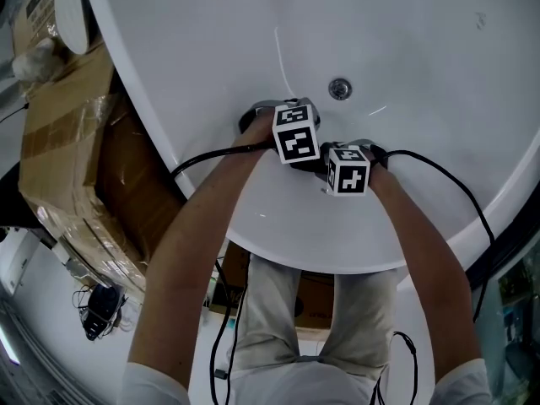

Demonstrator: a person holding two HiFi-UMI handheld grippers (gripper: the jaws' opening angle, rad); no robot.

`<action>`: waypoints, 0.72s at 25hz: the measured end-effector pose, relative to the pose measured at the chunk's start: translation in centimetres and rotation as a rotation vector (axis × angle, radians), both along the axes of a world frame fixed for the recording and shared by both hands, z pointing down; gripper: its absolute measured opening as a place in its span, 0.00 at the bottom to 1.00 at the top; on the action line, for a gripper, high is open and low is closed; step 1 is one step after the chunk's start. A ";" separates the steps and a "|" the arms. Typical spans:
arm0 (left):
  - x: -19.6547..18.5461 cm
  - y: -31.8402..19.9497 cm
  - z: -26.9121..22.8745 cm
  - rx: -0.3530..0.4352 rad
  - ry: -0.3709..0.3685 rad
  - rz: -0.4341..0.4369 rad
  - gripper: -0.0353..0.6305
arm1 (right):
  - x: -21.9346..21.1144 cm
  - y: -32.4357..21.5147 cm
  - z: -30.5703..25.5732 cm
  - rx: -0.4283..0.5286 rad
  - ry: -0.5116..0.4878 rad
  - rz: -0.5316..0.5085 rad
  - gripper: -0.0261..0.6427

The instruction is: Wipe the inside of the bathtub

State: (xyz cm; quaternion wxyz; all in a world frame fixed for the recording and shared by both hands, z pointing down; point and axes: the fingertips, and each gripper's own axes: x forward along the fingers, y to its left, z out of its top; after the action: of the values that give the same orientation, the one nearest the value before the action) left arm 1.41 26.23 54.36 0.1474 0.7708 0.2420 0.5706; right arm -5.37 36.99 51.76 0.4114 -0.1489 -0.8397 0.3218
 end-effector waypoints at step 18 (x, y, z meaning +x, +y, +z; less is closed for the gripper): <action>0.9 1.0 -3.2 -0.014 0.037 -0.011 0.05 | -0.8 2.6 -6.2 -0.038 -0.050 -0.037 0.14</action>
State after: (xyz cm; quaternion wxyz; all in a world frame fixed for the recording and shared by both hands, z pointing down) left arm 2.34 27.23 51.13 0.1512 0.7815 0.2446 0.5536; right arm -6.17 39.55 45.54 0.3931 -0.1805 -0.8405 0.3263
